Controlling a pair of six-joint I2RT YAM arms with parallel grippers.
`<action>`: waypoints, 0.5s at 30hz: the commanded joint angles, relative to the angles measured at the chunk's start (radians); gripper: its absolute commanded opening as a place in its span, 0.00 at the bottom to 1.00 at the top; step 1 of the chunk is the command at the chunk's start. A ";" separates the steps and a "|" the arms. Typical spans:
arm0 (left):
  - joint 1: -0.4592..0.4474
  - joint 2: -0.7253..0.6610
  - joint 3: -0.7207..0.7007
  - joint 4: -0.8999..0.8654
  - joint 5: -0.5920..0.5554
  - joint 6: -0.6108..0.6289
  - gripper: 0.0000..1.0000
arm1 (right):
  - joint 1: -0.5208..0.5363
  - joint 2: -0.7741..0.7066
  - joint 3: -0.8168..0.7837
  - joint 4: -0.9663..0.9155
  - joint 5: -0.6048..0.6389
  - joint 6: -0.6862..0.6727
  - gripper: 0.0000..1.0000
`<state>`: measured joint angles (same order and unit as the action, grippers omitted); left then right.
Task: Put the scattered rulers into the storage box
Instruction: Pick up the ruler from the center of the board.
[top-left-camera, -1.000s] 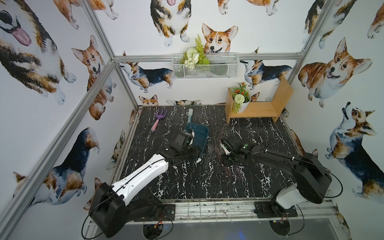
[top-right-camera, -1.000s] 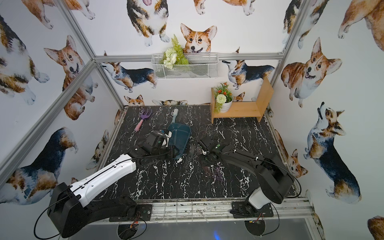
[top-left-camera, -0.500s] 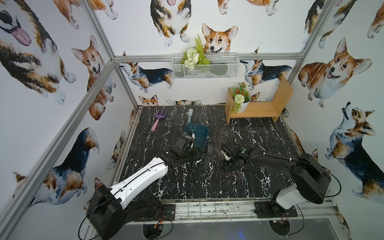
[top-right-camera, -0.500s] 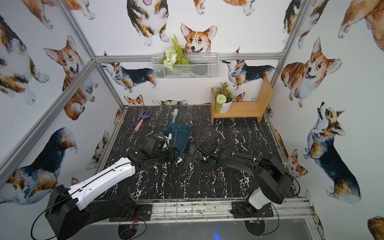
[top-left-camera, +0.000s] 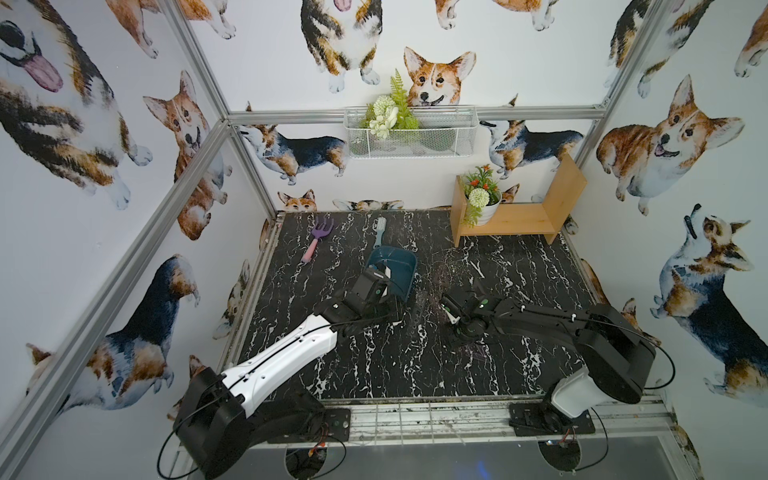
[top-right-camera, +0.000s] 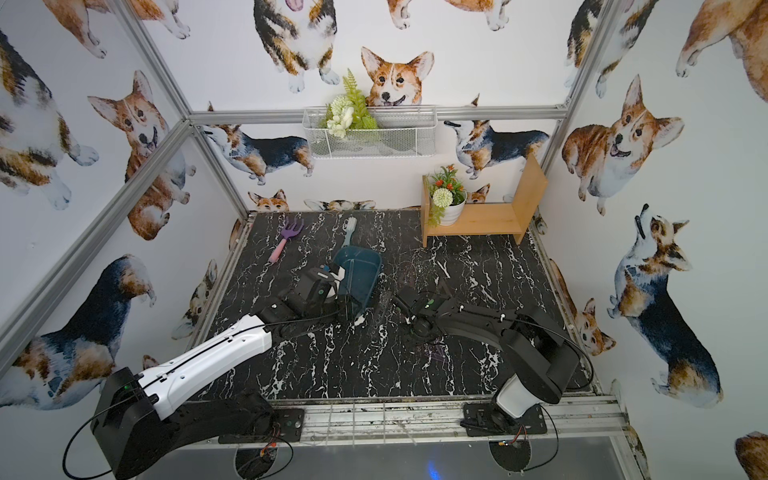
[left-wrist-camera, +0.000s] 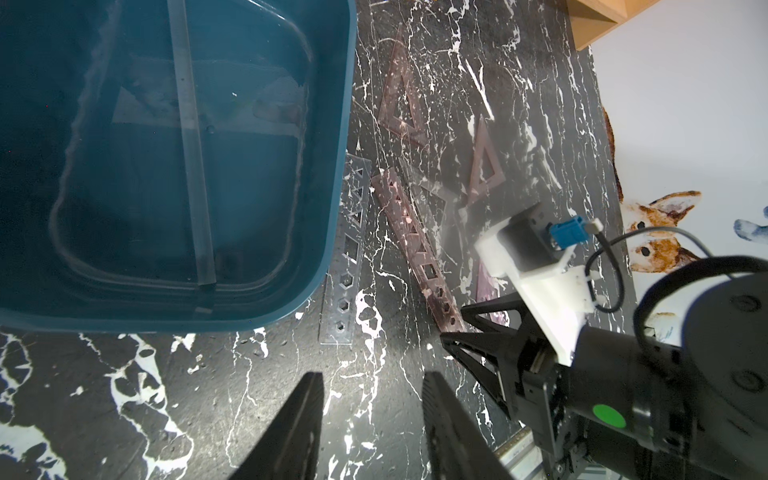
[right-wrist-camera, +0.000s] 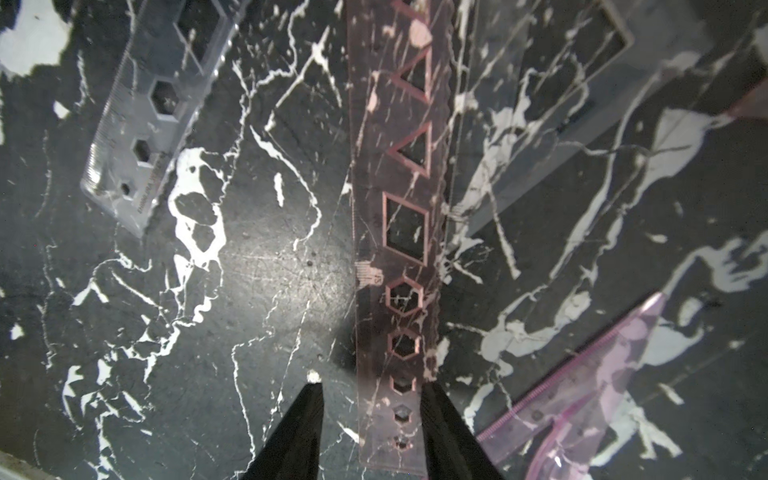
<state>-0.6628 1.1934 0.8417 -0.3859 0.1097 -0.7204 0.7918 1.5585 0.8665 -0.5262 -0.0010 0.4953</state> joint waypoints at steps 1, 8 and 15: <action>0.000 -0.003 -0.007 0.019 -0.004 -0.002 0.45 | 0.004 0.006 0.008 0.003 0.013 0.013 0.45; -0.001 -0.002 -0.012 0.024 -0.001 -0.004 0.45 | 0.005 0.014 0.008 0.003 0.018 0.013 0.45; 0.000 -0.005 -0.016 0.028 0.001 -0.004 0.45 | 0.007 0.024 0.014 -0.002 0.031 0.012 0.45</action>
<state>-0.6628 1.1919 0.8303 -0.3790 0.1101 -0.7292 0.7979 1.5784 0.8730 -0.5266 0.0078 0.4953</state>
